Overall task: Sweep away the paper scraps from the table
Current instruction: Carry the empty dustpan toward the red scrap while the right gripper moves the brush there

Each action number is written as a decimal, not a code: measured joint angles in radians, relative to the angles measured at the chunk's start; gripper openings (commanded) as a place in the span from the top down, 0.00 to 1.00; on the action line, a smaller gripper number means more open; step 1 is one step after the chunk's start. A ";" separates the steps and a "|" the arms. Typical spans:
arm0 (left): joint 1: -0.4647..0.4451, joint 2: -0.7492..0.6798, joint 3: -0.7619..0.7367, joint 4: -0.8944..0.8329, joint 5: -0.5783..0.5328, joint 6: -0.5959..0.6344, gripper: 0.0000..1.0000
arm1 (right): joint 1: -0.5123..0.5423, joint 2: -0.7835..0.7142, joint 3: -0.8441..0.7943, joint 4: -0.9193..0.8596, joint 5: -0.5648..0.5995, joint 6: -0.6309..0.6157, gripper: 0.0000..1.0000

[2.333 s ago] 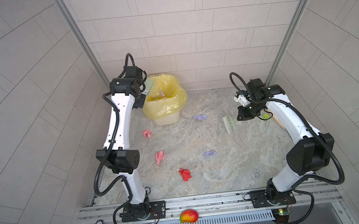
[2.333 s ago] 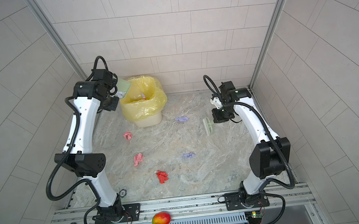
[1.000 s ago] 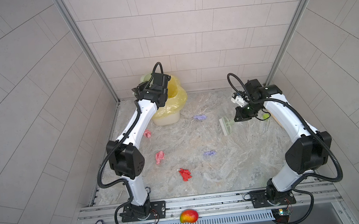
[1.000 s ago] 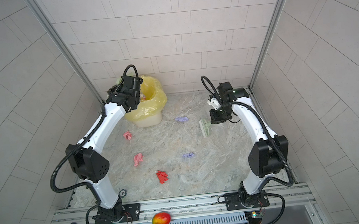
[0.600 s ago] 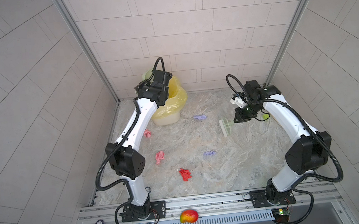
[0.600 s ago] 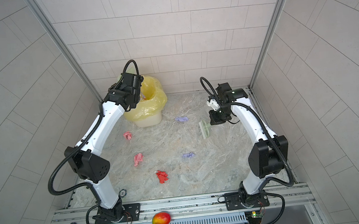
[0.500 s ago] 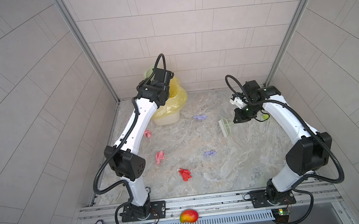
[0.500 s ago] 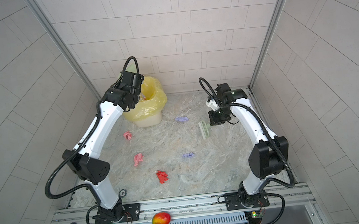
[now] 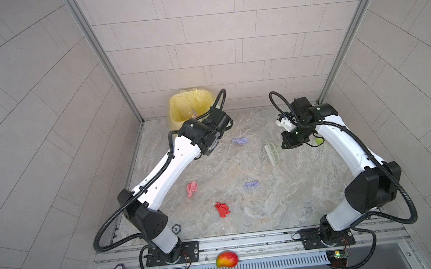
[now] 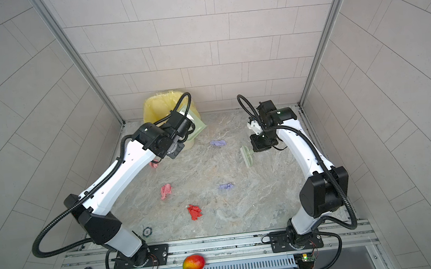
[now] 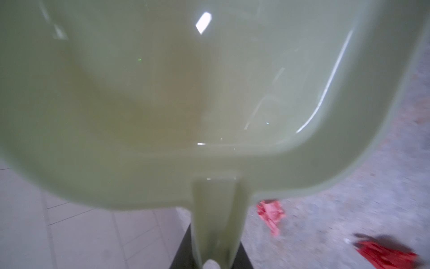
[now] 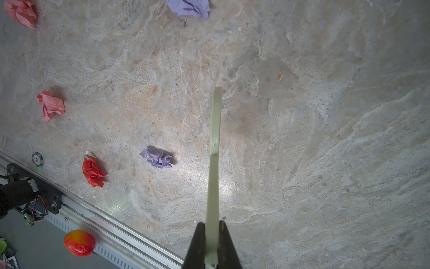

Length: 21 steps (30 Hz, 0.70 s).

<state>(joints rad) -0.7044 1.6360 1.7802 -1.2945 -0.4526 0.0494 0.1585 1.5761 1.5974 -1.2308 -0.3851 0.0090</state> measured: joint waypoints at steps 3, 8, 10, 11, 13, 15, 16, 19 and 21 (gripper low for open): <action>-0.043 -0.004 -0.112 -0.003 0.128 -0.097 1.00 | 0.009 -0.014 -0.002 -0.002 0.008 0.000 1.00; -0.105 -0.031 -0.319 0.005 0.281 -0.212 1.00 | 0.045 -0.026 -0.013 0.000 0.015 0.000 1.00; -0.129 -0.050 -0.390 0.009 0.335 -0.246 1.00 | 0.059 -0.027 -0.022 0.000 0.020 0.000 1.00; -0.143 -0.060 -0.424 0.013 0.361 -0.262 1.00 | 0.065 -0.027 -0.027 0.002 0.024 0.000 1.00; -0.168 -0.074 -0.479 0.022 0.407 -0.290 1.00 | 0.077 -0.027 -0.037 0.002 0.028 0.000 1.00; -0.196 -0.079 -0.527 0.038 0.459 -0.318 1.00 | 0.090 -0.027 -0.047 0.004 0.031 0.000 1.00; -0.207 -0.079 -0.544 0.048 0.478 -0.328 1.00 | 0.095 -0.027 -0.050 0.004 0.032 0.000 1.00; -0.235 -0.076 -0.584 0.076 0.537 -0.352 1.00 | 0.116 -0.027 -0.051 0.009 0.036 0.003 1.00; -0.246 -0.070 -0.594 0.093 0.568 -0.357 1.00 | 0.135 -0.027 -0.051 0.014 0.038 0.005 1.00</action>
<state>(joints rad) -0.9508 1.5658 1.1866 -1.2015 0.1154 -0.3077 0.2932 1.5490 1.5459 -1.2163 -0.3473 0.0139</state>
